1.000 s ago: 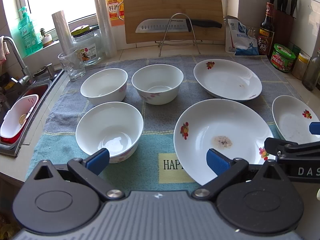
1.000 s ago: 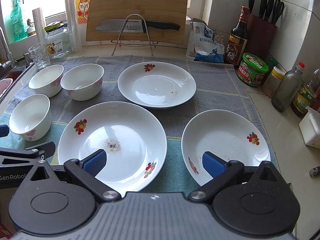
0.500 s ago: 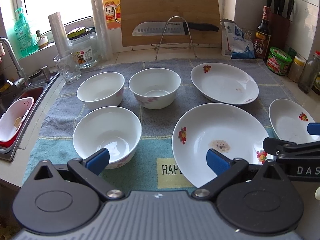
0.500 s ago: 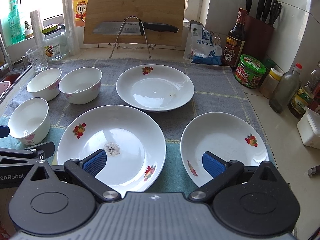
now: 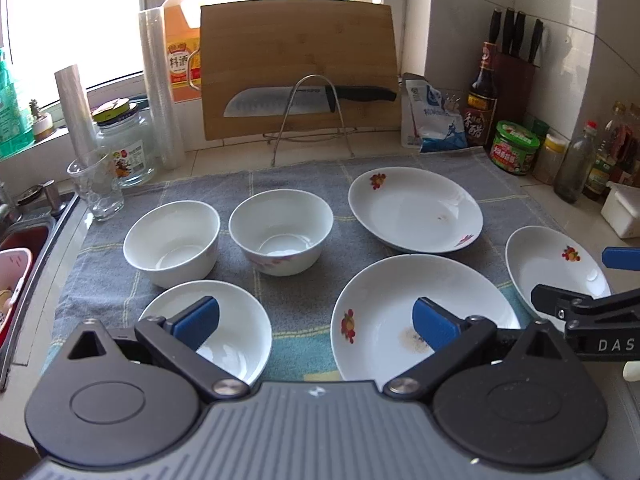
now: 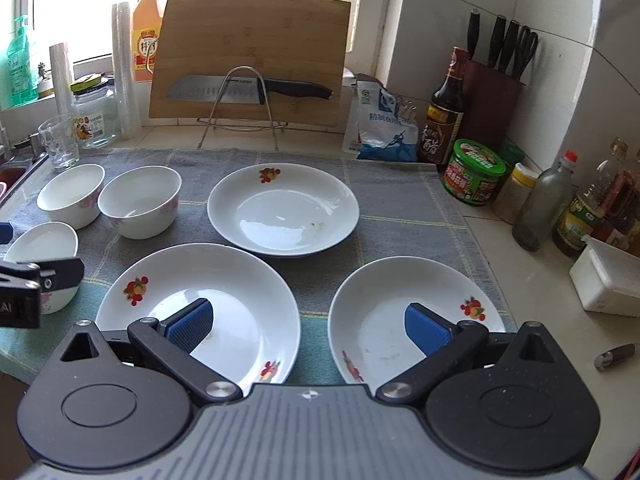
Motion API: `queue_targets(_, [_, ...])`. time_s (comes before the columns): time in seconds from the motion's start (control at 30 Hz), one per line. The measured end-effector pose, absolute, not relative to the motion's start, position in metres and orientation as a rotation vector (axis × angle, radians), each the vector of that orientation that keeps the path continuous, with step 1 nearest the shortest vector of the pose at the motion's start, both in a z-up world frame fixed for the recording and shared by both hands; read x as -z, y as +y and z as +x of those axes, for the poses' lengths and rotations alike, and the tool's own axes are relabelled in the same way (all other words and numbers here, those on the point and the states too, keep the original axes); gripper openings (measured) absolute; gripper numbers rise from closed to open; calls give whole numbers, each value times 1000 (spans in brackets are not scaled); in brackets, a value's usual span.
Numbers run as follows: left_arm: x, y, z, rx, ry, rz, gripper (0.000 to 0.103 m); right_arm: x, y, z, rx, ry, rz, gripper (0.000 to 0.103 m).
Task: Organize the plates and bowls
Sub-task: 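Move the left tool to a white fruit-print plate and grasp its rim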
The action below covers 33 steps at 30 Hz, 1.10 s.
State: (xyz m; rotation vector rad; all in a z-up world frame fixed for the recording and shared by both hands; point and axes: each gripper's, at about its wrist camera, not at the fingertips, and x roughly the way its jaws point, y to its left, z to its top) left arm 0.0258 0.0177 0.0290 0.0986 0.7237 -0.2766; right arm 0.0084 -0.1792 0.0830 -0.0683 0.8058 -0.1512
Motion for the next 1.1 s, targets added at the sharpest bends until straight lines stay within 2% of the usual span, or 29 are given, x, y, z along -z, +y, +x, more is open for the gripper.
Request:
queue_targets(0.2, [-26,16,39,376,691,118,102,-71,-195,-19,270,808,-134,103])
queue_targets(0.47, [-35,-10,49,462,593,159,102,-41,-231,-44,311,854,-48,103])
queue_targets(0.73, [-34,-43,69,594,679,107,102,-15,-258,-43,206,867,2,103])
queue_targets(1.1, [-28,-123,86,689,714,242,102,12,-294,-34,107,839,28,103])
